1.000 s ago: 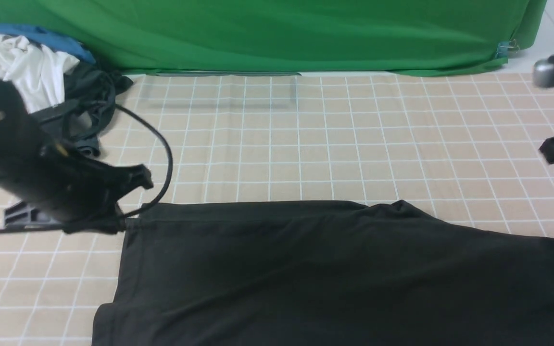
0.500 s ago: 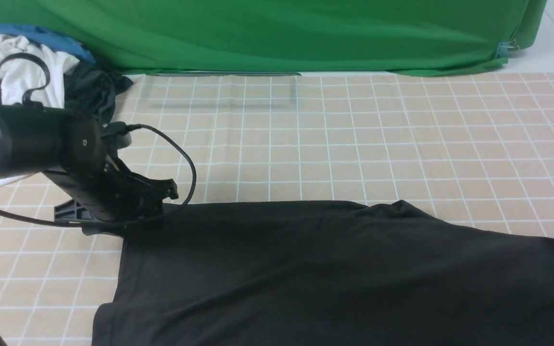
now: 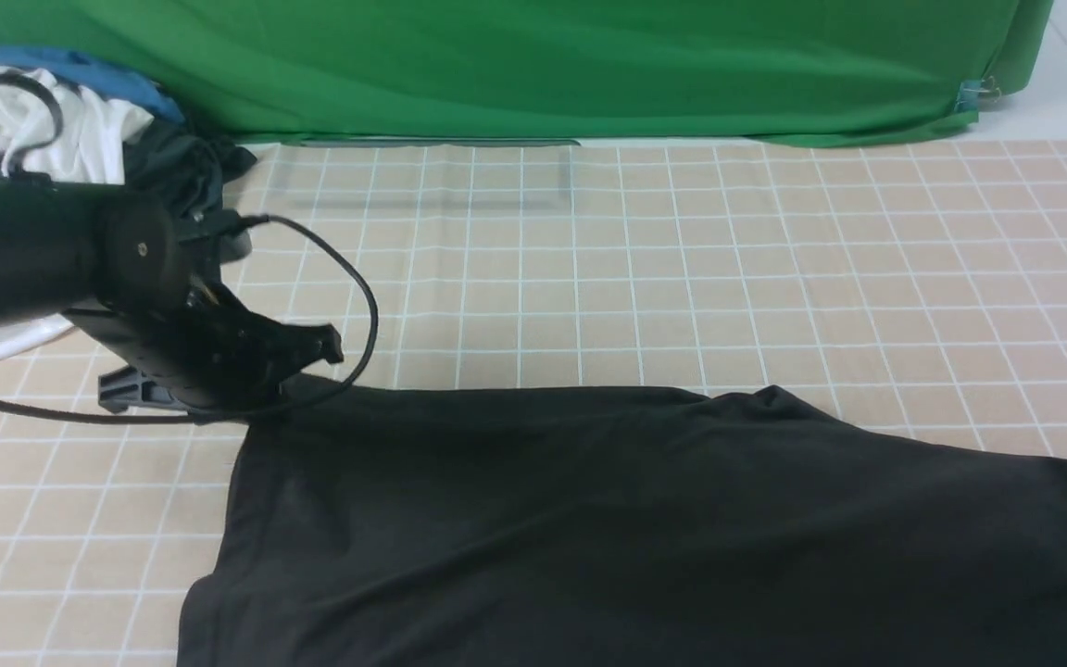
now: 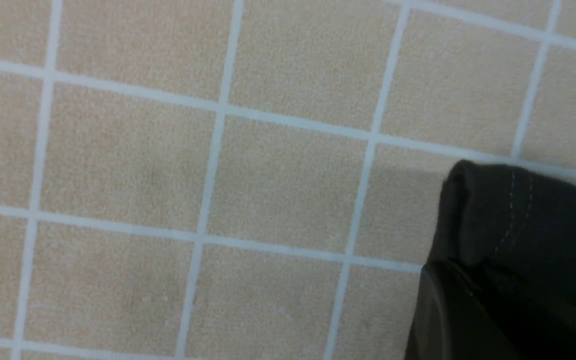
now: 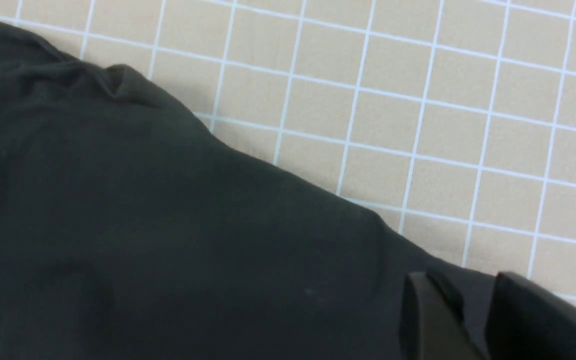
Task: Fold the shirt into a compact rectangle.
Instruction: 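Pull the folded dark garment lengthwise by its ends to straighten it flat on the table, then fold the right end of the dark garment over onto its left end with the right gripper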
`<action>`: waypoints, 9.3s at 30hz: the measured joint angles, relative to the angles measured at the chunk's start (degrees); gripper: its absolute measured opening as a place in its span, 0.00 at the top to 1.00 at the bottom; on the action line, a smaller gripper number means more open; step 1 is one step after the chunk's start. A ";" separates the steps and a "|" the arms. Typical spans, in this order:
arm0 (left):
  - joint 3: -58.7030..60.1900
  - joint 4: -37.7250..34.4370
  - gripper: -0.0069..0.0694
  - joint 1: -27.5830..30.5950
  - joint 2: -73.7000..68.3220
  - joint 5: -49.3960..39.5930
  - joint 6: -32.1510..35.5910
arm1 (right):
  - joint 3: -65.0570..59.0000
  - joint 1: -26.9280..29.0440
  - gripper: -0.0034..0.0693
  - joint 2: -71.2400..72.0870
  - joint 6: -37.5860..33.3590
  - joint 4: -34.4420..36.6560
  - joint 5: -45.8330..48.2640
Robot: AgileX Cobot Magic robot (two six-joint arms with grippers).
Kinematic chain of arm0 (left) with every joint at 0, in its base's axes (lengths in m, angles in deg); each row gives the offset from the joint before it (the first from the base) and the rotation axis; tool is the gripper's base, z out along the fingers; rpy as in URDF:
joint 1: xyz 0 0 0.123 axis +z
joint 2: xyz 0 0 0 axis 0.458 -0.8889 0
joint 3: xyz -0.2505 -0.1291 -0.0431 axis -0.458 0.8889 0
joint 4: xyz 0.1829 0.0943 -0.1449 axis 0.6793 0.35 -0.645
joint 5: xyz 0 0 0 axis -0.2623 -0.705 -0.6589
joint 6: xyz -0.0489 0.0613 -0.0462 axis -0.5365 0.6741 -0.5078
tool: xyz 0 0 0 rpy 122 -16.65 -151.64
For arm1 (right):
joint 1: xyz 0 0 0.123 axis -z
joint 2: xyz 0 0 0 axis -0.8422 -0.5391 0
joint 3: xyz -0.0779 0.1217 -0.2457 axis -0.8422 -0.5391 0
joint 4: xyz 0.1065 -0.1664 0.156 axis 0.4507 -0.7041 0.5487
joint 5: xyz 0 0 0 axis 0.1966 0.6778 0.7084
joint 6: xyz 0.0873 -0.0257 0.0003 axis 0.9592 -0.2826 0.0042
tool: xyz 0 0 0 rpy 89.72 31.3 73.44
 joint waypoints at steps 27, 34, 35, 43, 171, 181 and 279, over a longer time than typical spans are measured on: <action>0.06 1.49 0.47 -0.05 -3.49 0.05 -0.13 | 0.00 -0.04 0.63 0.00 0.61 2.74 -1.96; 0.06 0.50 0.80 -0.05 -3.49 -1.97 1.97 | 0.00 -0.04 0.63 0.00 0.61 2.80 -1.96; 0.06 0.28 0.83 -0.05 -3.20 -2.24 2.43 | 0.00 -0.04 0.63 0.00 0.61 2.84 -1.96; -0.81 -0.66 0.87 -0.05 2.55 -1.73 3.33 | 0.00 -0.04 0.63 0.00 0.61 2.96 -2.71; 17.29 -21.90 0.89 -15.10 45.65 -13.08 9.59 | -7.79 19.53 0.88 -31.27 7.70 -10.27 -9.92; 17.29 -21.87 0.89 -15.10 45.65 -13.61 9.54 | -7.79 19.65 0.86 -28.15 7.34 -10.55 -10.13; -4.10 1.09 0.89 -15.10 50.74 -31.29 -7.04 | 16.74 -52.14 0.77 -40.22 23.39 19.56 -33.41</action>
